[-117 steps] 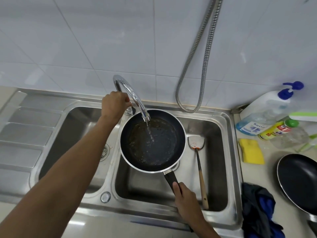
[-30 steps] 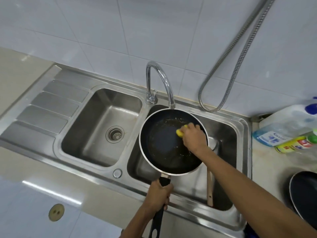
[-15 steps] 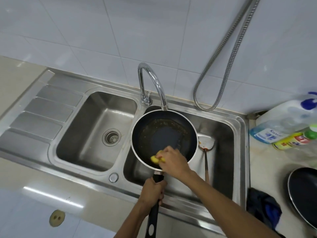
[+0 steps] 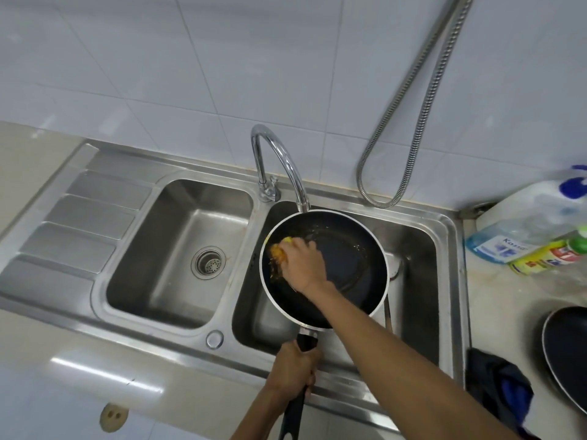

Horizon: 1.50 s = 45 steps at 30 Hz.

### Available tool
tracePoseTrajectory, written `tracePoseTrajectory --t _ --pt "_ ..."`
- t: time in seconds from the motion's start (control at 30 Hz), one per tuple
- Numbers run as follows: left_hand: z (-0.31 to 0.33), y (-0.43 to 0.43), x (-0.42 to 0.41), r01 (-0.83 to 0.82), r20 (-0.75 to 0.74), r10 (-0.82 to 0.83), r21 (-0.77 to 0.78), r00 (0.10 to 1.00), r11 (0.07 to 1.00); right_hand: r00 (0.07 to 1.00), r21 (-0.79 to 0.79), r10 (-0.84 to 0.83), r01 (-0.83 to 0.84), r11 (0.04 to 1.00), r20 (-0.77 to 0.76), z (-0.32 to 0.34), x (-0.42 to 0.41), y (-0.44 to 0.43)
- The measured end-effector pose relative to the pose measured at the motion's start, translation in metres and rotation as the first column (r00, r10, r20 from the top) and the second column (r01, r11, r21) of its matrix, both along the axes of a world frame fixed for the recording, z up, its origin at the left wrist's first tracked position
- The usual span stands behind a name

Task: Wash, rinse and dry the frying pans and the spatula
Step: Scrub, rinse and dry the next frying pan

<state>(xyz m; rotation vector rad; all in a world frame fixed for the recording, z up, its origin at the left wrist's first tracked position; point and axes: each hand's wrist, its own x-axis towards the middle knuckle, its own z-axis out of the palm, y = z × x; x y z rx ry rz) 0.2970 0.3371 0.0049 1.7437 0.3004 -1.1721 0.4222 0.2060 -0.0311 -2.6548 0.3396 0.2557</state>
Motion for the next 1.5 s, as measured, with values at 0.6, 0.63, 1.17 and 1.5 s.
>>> tracePoseTrajectory --t 0.6,0.63,1.17,1.5 --pt "0.003 0.004 0.000 0.034 0.065 -0.037 0.037 0.997 0.999 0.976 -0.081 -0.214 0.211 0.974 -0.028 -0.016 0.008 -0.062" --pt "0.004 0.004 0.001 0.045 0.073 -0.048 0.045 0.996 0.998 0.983 -0.048 -0.182 0.182 0.982 -0.003 -0.016 0.012 -0.046" --pt "0.000 0.008 0.008 -0.004 -0.021 0.005 0.072 1.000 0.997 0.972 0.407 0.235 -0.217 0.887 0.005 -0.007 -0.086 -0.021" --pt "0.013 0.001 -0.007 0.066 0.015 -0.066 0.060 0.998 0.996 0.953 0.088 -0.053 0.028 0.996 0.299 0.003 0.034 0.003"
